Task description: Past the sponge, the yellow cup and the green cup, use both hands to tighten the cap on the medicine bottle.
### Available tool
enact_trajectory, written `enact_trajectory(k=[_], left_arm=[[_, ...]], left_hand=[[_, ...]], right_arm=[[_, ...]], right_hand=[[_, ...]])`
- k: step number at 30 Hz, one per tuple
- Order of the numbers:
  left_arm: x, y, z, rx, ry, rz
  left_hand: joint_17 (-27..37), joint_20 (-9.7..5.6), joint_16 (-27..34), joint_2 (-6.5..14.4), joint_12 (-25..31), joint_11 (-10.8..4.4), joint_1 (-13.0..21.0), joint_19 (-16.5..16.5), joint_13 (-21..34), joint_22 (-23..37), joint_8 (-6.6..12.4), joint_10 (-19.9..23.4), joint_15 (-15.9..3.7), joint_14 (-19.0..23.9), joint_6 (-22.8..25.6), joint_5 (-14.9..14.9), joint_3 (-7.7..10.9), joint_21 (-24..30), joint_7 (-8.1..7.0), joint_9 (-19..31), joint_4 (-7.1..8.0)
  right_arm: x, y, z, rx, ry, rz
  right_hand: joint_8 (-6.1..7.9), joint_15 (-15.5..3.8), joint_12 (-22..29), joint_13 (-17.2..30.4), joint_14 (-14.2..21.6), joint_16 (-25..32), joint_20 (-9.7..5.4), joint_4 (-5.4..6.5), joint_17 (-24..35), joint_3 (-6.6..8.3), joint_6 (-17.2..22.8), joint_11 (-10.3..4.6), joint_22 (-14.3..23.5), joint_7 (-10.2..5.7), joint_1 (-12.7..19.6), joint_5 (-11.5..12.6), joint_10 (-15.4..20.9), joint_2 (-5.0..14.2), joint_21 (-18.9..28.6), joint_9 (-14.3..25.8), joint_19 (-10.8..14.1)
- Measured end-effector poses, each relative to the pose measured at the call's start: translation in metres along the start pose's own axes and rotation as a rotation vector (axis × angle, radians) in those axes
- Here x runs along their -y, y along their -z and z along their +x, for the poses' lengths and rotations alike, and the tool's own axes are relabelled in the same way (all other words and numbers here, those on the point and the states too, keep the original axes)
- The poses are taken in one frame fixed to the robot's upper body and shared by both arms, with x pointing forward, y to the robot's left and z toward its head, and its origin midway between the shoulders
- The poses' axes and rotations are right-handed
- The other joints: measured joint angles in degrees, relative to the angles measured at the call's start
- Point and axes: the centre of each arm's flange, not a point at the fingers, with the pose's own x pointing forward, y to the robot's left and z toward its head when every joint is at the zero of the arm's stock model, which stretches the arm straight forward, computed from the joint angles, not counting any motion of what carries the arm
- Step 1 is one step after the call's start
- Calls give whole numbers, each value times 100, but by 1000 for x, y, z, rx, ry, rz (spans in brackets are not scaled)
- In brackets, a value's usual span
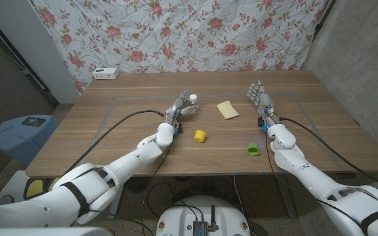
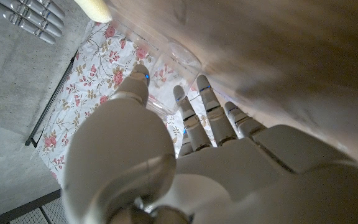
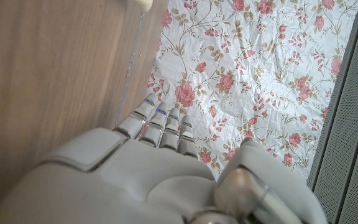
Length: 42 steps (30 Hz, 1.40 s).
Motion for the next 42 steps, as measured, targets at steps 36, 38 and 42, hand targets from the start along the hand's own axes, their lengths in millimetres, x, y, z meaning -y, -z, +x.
enact_trajectory(k=[36,38,42], left_arm=[[-6,-7,-5,6,-58,30],[-6,-7,-5,8,-59,34],[-7,-8,-5,10,-59,39]], left_hand=[[-15,-11,-47,102,18,62,208,317,-3,-29,-25,531,-122,653,393,0,-29,0,282,0,16],[-31,-11,-51,102,18,62,208,317,-3,-29,-25,531,-122,653,393,0,-29,0,282,0,16],[-43,-10,-51,102,18,63,207,317,-3,-29,-47,531,-122,653,393,0,-29,0,282,0,16]], right_arm=[[-1,2,-1,4,7,7],[-1,3,-1,4,6,7],[-2,2,-1,4,4,7]], right_hand=[[0,31,-22,-1,-31,-44,0,0,0,0,0,22,0,-42,-36,0,-22,-13,0,0,0],[0,31,-22,-1,-31,-44,0,0,0,0,0,22,0,-42,-36,0,-22,-13,0,0,0],[0,31,-22,-2,-31,-44,0,0,0,0,0,22,0,-42,-35,0,-22,-13,0,0,0]])
